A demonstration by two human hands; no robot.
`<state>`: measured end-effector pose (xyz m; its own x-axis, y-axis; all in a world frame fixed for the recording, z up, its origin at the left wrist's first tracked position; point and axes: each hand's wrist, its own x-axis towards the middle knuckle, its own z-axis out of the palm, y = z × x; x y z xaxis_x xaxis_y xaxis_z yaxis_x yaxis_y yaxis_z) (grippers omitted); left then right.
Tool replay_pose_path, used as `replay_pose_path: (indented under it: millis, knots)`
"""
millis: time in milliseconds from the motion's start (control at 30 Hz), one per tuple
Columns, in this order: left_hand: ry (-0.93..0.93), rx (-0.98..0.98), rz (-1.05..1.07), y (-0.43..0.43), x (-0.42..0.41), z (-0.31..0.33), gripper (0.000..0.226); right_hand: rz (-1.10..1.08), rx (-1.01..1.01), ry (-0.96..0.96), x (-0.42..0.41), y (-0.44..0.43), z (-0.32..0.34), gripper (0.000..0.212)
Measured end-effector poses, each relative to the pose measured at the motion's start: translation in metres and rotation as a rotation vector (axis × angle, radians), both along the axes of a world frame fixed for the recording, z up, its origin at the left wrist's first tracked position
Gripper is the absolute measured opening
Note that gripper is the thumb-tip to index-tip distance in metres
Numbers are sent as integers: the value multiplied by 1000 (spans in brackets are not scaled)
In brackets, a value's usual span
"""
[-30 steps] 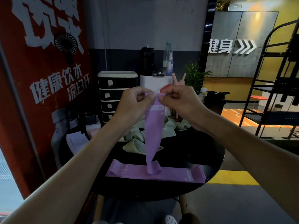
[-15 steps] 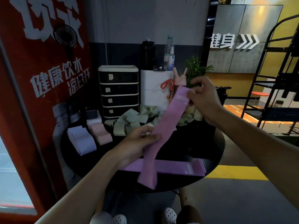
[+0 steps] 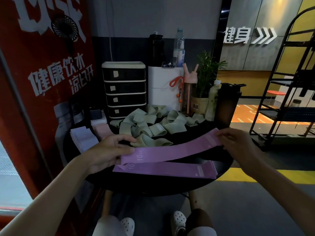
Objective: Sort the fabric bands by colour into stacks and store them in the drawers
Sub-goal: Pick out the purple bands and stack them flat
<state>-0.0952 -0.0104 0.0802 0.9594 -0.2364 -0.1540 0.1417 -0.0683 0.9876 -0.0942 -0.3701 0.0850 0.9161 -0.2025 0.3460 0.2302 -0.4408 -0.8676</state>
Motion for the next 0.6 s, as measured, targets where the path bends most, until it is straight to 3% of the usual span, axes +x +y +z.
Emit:
replay_pose_path:
  millis: [167,333,467,600]
  knots:
    - [-52,104,145,10,2,-2,29,-8,-142,-34,-13,-1,-31,18]
    - [-252,379,315,8,7,-7,19,53,-169,-77,-18,2,-45,27]
    - [-358,486,334,6,12,-14,19,71,-163,-71,-19,4,-55,31]
    - [-420,599,338,3,13,-25,17,94,-172,-69,-21,3,-65,20]
